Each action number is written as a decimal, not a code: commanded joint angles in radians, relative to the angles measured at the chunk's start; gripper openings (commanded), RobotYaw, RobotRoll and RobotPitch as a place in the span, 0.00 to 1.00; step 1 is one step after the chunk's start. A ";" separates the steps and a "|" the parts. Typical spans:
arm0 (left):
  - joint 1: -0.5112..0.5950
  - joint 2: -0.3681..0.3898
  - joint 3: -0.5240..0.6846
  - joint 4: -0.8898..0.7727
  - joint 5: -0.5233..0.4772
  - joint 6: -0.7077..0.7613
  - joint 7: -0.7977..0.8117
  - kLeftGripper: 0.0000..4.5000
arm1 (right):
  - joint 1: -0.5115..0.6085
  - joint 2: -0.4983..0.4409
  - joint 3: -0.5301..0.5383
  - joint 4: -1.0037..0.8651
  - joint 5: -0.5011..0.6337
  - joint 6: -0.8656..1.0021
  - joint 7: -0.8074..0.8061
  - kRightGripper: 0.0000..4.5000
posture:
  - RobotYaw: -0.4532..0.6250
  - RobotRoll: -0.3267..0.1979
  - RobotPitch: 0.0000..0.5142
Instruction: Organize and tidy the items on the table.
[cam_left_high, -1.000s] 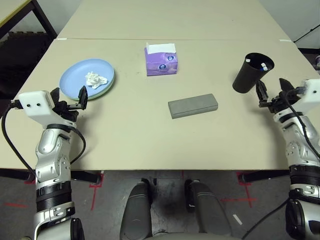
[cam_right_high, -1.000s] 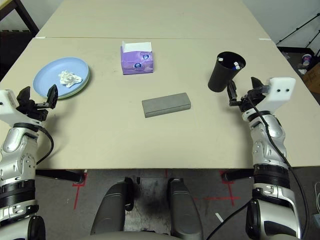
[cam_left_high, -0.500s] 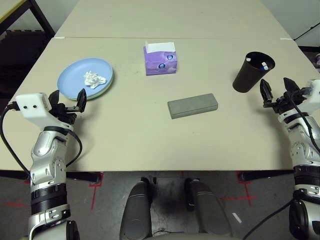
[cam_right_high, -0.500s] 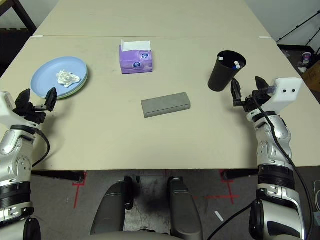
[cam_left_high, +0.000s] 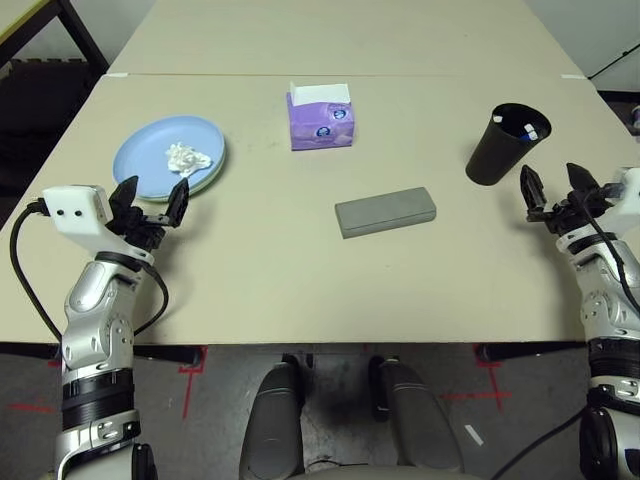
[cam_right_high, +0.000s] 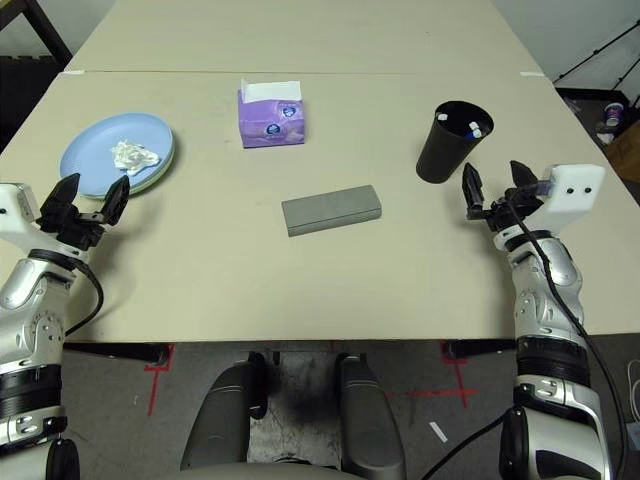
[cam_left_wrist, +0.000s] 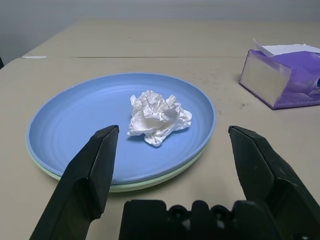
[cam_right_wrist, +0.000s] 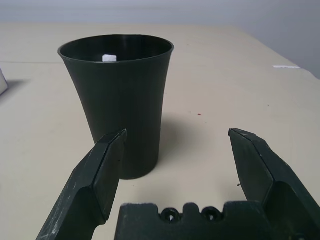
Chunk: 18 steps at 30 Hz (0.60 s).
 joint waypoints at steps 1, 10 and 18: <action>-0.006 0.008 0.004 0.031 -0.001 -0.018 -0.013 1.00 | 0.013 -0.001 -0.025 -0.005 0.007 -0.015 -0.009 1.00 | 0.37 0.62 0.40; -0.016 0.002 0.018 0.064 -0.007 -0.043 -0.003 1.00 | 0.010 0.011 -0.020 -0.006 0.008 -0.020 -0.025 1.00 | 0.38 0.62 0.38; -0.029 0.003 0.027 0.100 -0.008 -0.063 -0.002 1.00 | -0.003 0.007 -0.017 0.003 0.004 -0.023 -0.026 1.00 | 0.38 0.62 0.37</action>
